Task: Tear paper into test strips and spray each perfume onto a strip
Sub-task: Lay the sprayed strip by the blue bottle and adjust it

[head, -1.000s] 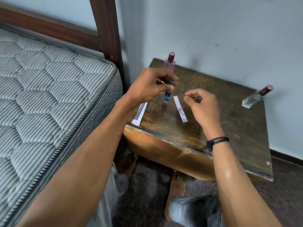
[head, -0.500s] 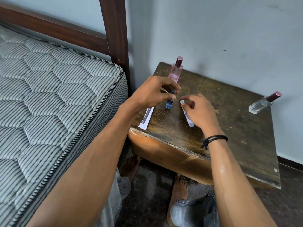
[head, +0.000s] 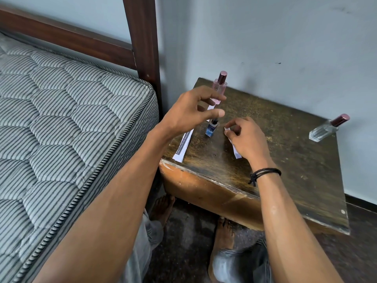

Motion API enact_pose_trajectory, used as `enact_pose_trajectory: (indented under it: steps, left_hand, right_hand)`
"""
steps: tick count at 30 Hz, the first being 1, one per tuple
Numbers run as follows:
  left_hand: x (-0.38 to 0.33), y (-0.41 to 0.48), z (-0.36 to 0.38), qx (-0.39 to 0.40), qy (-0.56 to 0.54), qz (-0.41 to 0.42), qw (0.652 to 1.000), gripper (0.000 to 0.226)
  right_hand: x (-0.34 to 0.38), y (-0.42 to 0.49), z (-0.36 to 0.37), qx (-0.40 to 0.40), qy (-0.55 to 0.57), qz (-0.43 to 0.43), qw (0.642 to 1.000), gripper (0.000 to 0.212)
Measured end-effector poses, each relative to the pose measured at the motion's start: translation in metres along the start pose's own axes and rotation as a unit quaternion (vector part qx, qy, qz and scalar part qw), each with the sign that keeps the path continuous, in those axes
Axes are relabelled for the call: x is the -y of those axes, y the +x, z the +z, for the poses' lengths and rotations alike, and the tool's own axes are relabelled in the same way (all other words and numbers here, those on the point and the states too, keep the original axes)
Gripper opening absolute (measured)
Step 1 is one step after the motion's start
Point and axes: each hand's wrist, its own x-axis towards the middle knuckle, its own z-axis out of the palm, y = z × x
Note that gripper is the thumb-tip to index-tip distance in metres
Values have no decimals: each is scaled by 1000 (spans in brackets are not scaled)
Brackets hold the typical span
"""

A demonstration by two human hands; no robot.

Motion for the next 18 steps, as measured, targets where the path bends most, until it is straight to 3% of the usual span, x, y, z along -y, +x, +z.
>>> enact_pose_trajectory:
  steps: [8, 18]
  left_hand:
    - [-1, 2, -2, -88, 10, -35, 995, 18]
    - [0, 3, 1, -82, 20, -37, 996, 16]
  right_hand:
    - [0, -1, 1, -9, 12, 0, 1000, 12]
    - [0, -2, 0, -11, 15, 11, 1000, 2]
